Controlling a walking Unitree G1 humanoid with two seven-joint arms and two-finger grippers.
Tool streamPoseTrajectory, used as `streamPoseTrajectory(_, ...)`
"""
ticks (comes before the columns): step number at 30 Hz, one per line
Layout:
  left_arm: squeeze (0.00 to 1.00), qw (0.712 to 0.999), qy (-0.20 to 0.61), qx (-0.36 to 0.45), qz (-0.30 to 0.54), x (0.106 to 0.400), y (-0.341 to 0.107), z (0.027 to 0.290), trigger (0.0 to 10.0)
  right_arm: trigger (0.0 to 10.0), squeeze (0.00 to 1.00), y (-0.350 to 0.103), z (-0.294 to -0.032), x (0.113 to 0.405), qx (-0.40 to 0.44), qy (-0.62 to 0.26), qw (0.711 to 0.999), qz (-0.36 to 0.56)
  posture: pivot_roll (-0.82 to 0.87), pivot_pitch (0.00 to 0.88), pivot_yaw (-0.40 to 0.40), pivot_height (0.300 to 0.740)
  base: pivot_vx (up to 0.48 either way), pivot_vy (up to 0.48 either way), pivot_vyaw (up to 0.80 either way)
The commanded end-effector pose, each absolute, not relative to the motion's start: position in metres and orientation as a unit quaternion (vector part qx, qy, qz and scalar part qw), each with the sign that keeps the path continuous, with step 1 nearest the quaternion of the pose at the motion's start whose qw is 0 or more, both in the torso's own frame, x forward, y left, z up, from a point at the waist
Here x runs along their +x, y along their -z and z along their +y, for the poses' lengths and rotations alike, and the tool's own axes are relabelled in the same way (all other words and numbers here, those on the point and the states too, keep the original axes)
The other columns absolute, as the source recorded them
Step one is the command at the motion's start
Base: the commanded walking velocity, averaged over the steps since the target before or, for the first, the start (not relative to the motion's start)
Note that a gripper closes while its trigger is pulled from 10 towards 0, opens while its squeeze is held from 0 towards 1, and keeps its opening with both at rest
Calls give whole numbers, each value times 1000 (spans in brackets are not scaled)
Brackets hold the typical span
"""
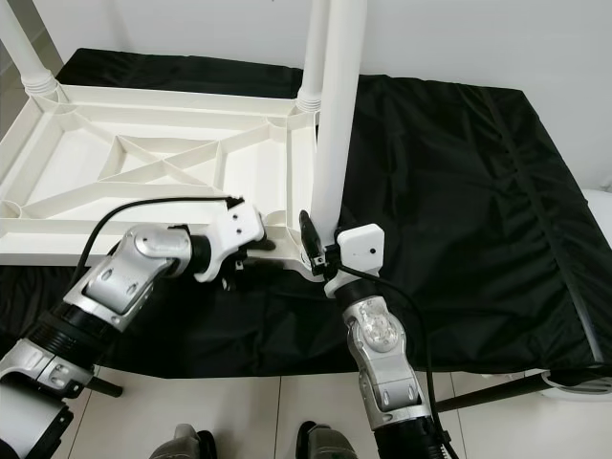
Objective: Building children table
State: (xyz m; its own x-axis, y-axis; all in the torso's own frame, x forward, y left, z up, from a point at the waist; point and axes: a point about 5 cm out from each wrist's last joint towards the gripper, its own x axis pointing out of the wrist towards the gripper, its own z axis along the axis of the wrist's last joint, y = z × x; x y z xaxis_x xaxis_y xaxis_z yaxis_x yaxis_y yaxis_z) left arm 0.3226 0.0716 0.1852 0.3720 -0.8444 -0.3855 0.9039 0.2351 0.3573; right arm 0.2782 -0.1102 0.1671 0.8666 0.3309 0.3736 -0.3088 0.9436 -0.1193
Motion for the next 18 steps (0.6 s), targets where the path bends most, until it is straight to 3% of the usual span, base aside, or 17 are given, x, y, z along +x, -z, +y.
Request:
streamPoseTrajectory(1,1000,779,565,265,55,321,-185,70,10000,10000,0,-157,-114,280,-22,-169,971,-168,-47,138,-33,740,0,0,0)
streamPoseTrajectory(5,1000,780,561,273,52,323,-188,71,10000,10000,0,-164,-118,286,-16,-166,970,-179,-43,137,-34,740,0,0,0)
streamPoseTrajectory(6,47,781,561,270,48,323,-191,72,10000,10000,0,-167,-121,289,-14,-166,969,-185,-41,135,-35,740,0,0,0)
streamPoseTrajectory(8,0,782,561,267,46,323,-193,72,10000,10000,0,-169,-123,291,-14,-165,968,-189,-41,135,-35,740,0,0,0)
streamPoseTrajectory(18,0,803,551,226,25,330,-216,82,10000,10000,0,-190,-143,310,-7,-192,958,-212,-24,103,-47,740,0,0,0)
